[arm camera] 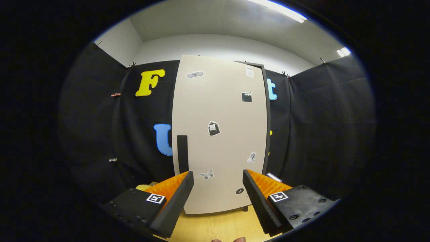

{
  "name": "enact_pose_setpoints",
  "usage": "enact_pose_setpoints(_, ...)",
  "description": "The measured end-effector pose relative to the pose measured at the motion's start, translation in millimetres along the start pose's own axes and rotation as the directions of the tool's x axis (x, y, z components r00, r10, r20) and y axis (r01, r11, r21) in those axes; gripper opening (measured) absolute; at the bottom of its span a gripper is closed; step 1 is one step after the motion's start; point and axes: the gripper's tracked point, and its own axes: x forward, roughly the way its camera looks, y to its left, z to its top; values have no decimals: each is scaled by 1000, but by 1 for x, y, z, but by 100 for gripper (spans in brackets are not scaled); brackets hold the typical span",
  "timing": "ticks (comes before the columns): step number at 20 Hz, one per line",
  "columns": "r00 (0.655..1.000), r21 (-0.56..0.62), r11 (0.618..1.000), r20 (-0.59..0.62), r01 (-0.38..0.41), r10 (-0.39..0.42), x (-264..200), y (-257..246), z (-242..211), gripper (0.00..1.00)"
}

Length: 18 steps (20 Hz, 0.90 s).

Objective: Open the shoe cabinet door, grab the shoes and put them into the shoe cabinet, then close the shoe cabinet door.

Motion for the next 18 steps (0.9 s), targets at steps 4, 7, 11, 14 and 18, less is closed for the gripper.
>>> enact_pose_setpoints(4, 1000, -15, 1000, -10, 0, 0, -2, -3, -5, 96)
enact_pose_setpoints(7, 1000, 5, 1000, -21, -5, 5, -3, -1, -9, 96)
enact_pose_setpoints(11, 999, -1, 1000, -31, 8, -8, -3, -6, -12, 96)
enact_pose_setpoints(14, 1000, 3, 1000, -28, 10, -10, -3, -7, -10, 96)
enact_pose_setpoints(18, 1000, 0, 1000, -24, 11, -11, -4, -8, -10, 96)
